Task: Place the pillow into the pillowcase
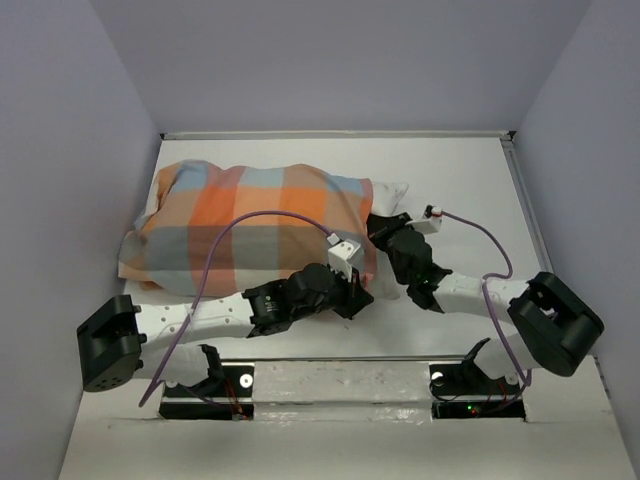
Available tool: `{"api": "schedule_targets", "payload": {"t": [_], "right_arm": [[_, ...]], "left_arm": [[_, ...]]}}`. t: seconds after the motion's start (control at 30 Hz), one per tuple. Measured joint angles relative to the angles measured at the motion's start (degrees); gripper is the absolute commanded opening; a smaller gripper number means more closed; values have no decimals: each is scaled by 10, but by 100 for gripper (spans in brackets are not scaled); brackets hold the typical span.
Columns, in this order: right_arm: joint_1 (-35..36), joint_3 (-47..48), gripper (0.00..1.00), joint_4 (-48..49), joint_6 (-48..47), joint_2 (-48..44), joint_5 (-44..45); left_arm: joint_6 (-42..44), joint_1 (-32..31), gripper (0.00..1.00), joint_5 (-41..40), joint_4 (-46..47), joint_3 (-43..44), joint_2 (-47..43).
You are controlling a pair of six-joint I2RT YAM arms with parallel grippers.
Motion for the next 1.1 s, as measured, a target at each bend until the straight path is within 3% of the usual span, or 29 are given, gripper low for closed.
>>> {"api": "schedule_targets", "payload": {"t": [0.03, 0.13, 0.17, 0.2, 0.3, 0.33, 0.5, 0.6, 0.7, 0.73, 0.77, 0.8, 0.83, 0.9, 0.97, 1.0, 1.1], "right_arm": [[0, -3, 0, -4, 2, -9, -8], [-2, -26, 23, -32, -1, -62, -58], [-2, -32, 33, -51, -7, -82, -70], [-2, -36, 60, -68, -10, -104, -81], [-3, -39, 85, -143, -41, -174, -126], [-3, -39, 87, -181, -58, -204, -145], [-3, -28, 79, -363, -148, -301, -189], [-14, 15, 60, -470, -225, -323, -202], [-41, 66, 49, -519, -286, -315, -208], [-59, 84, 54, -528, -302, -307, -212], [-85, 105, 73, -533, -319, -293, -214], [-104, 114, 80, -532, -323, -286, -217], [-136, 122, 87, -528, -329, -272, -233], [-200, 127, 90, -508, -334, -242, -274], [-265, 133, 80, -478, -334, -174, -322], [-287, 146, 70, -455, -335, -123, -356], [-291, 142, 50, -394, -328, -21, -452]], "left_arm": [[-1, 0, 0, -2, 3, 0, 0], [-2, -5, 0, -24, 7, 0, -6], [-2, -5, 0, -35, 4, -2, -10], [-2, -5, 0, -50, -5, -5, -26], [-11, -1, 0, -89, -11, -35, -83], [-15, 0, 0, -94, -9, -48, -100], [-71, 1, 0, -137, -29, -149, -191], [-121, 1, 0, -157, -56, -209, -244], [-151, 1, 0, -168, -82, -229, -287], [-156, 1, 0, -170, -85, -229, -296], [-159, 1, 0, -175, -85, -227, -303], [-160, 1, 0, -178, -87, -225, -306], [-160, 1, 0, -182, -89, -221, -305], [-158, 1, 0, -190, -97, -208, -294], [-154, 2, 0, -202, -100, -195, -275], [-151, 3, 0, -210, -102, -186, -261], [-146, 20, 0, -219, -99, -178, -235]]}}
